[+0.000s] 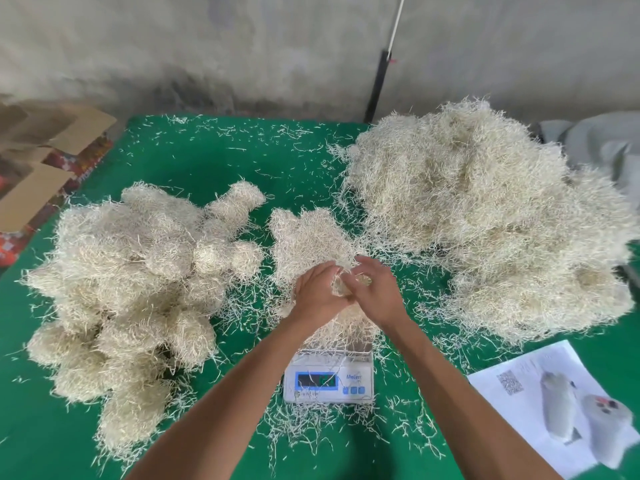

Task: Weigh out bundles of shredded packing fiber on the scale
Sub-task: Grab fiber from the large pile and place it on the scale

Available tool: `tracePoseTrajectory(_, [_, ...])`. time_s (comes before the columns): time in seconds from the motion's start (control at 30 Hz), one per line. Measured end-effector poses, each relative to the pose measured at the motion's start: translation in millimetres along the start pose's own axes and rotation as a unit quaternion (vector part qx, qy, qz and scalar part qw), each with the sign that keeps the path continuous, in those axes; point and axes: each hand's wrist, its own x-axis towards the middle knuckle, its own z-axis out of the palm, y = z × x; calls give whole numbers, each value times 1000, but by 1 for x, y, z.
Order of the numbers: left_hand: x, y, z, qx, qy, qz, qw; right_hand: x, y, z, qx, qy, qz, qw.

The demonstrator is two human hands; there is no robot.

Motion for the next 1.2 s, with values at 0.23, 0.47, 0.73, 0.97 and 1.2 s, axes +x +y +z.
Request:
tracePoseTrajectory(0.23, [3, -7, 8, -123, -11, -92, 988, 35, -59, -49, 205, 34, -46, 977])
tracePoseTrajectory(0.47, [0, -25, 16, -57, -39, -138, 988, 73, -105, -76, 331, 22, -79, 940])
tracePoseTrajectory(0.73, [0, -26, 17, -44, -22, -187, 981, 126, -131, -63, 230, -8, -23, 973])
tracePoseTrajectory(0.97, [-5, -22, 7, -108, 10, -164, 980, 94, -45, -22, -129, -275, 63, 951])
tracePoseTrajectory(1.2, [-8, -19, 7, -135, 8, -148, 980, 84, -40, -21, -144, -320, -32, 936])
